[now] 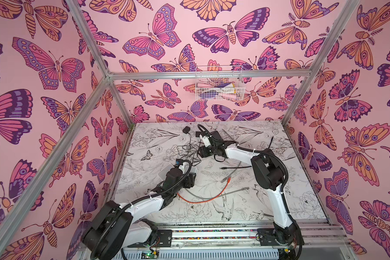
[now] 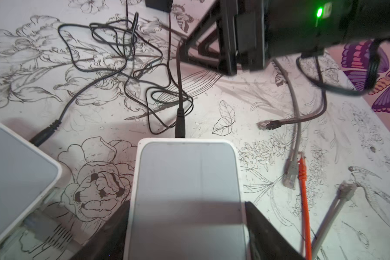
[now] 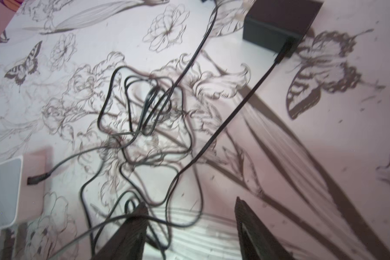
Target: Insert the plug into the switch port
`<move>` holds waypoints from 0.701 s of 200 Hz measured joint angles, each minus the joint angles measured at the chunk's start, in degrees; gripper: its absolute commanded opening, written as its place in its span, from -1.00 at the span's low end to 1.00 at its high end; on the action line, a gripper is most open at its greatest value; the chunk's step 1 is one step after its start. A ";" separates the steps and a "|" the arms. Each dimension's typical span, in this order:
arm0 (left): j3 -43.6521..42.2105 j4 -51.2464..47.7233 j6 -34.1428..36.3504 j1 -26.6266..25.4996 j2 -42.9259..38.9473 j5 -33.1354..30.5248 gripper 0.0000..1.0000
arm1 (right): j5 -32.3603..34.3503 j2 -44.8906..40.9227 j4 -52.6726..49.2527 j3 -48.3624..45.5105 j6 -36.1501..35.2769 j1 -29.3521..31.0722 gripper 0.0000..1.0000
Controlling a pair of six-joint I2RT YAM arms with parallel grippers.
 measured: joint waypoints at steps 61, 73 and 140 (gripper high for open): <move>8.59 4.28 -1.31 -0.63 17.29 1.57 -1.00 | 2.86 1.38 -5.90 2.93 -0.31 -1.42 0.28; 9.97 4.61 -1.44 -1.20 18.78 1.42 -1.00 | 3.91 -0.04 -6.01 -0.87 -0.37 -1.42 0.31; 19.56 0.07 -1.55 -5.42 25.68 -2.36 -1.00 | 9.68 -22.23 -7.34 -22.32 -0.68 -3.45 0.41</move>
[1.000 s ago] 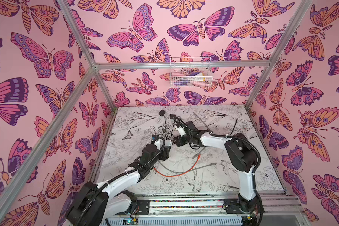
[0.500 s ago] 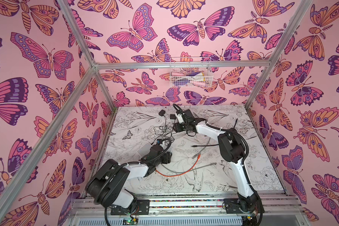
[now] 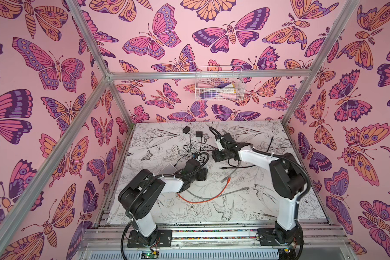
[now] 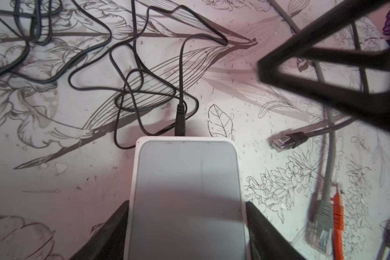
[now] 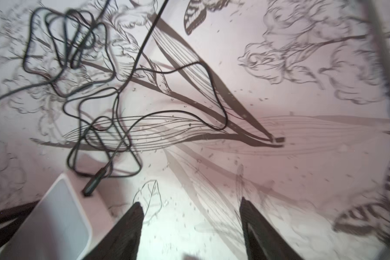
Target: Insert the plug into the switch port
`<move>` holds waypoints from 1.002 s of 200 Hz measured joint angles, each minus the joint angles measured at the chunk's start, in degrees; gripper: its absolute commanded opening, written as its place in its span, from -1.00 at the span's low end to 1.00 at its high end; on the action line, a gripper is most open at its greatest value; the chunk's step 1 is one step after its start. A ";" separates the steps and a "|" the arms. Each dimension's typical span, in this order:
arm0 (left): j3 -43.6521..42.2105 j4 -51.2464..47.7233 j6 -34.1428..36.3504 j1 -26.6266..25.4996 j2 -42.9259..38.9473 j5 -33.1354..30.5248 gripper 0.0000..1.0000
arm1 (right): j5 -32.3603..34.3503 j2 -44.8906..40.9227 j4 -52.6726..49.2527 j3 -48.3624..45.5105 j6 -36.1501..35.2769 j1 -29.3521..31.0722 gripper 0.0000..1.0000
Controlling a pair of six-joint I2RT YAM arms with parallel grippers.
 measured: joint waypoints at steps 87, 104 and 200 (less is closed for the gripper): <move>6.14 -1.86 -0.94 -0.74 4.92 -3.78 1.00 | -0.31 -15.96 0.17 -20.33 1.09 -2.67 0.48; 5.33 -2.91 -1.01 -1.18 3.37 -3.34 1.00 | 1.14 -17.84 -0.70 -24.46 2.99 -2.23 0.48; -5.51 -4.94 -0.70 -3.39 -23.04 -0.79 0.99 | 7.87 -24.13 -0.81 -31.21 9.11 5.53 0.49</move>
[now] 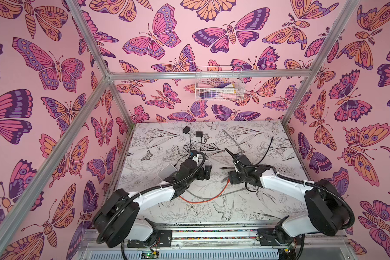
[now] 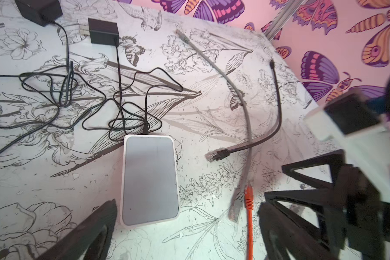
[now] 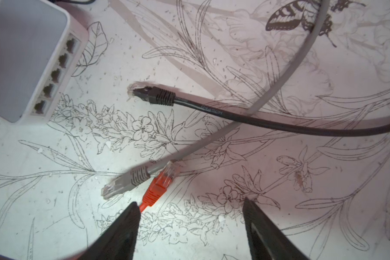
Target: Insert the plug into the switch port
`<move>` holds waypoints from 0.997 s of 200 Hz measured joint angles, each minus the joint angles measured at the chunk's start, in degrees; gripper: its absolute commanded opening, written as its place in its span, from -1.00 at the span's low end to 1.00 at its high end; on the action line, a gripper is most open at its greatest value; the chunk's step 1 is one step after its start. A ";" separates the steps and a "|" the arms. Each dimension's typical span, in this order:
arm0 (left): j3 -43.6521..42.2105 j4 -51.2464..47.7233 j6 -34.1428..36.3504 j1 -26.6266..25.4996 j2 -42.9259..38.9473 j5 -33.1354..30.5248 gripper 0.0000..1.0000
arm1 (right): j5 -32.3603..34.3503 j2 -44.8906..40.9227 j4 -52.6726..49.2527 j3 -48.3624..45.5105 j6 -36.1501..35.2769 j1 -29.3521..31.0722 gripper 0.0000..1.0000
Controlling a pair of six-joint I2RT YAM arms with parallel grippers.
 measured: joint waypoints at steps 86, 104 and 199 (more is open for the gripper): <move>-6.71 -1.64 -8.22 9.75 -6.95 13.42 1.00 | 5.16 6.36 0.79 0.13 2.32 8.31 0.50; -6.27 -3.45 -8.24 9.73 -8.02 14.95 1.00 | 7.02 7.98 0.37 0.70 3.39 8.52 0.52; -6.32 -8.59 -5.29 9.73 -18.88 12.79 0.98 | 15.21 8.92 -9.22 3.34 14.03 8.52 0.59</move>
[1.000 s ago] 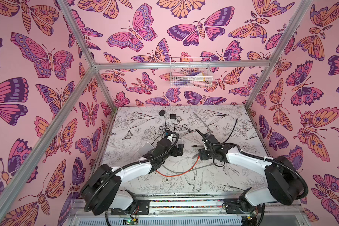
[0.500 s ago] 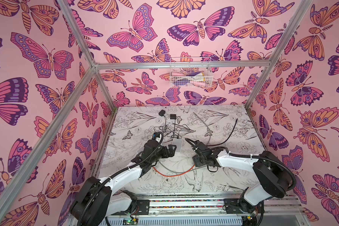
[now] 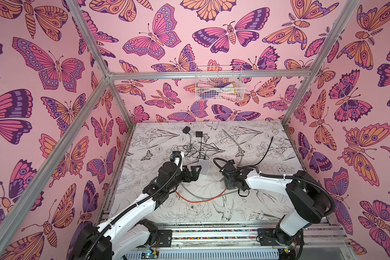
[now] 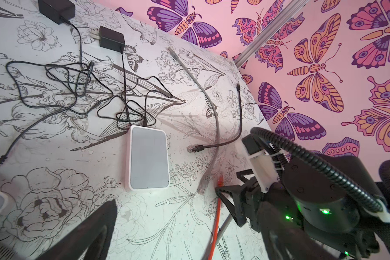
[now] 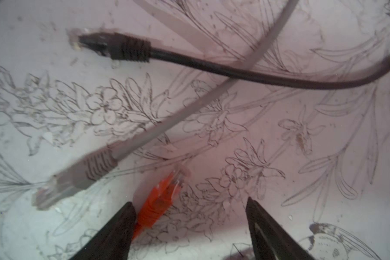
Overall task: Insert the plug into the switch port
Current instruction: 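Lower the right gripper onto the black ethernet cable plug and close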
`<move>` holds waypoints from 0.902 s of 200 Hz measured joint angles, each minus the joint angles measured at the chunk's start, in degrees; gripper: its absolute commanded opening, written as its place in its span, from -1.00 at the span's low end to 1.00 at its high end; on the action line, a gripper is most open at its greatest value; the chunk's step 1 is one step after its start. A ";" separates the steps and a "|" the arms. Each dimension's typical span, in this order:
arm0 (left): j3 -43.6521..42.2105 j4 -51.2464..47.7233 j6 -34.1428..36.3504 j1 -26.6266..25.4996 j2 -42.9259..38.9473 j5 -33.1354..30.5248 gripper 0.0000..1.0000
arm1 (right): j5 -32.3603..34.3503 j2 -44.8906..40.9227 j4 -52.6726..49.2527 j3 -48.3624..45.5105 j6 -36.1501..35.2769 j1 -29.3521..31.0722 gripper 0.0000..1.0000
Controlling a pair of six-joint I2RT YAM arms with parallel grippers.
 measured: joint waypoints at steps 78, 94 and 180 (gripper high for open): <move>0.52 -2.25 2.71 -0.04 2.27 -0.68 0.92 | -0.46 -9.75 -8.87 -7.96 8.22 5.73 0.58; 0.81 -2.49 3.28 -0.07 3.17 -0.94 0.86 | -0.79 -10.54 -9.03 -7.72 6.45 5.77 0.57; 3.52 -3.72 5.27 -0.04 8.83 -2.73 0.59 | -16.65 -8.39 4.04 6.82 -17.18 -12.35 0.52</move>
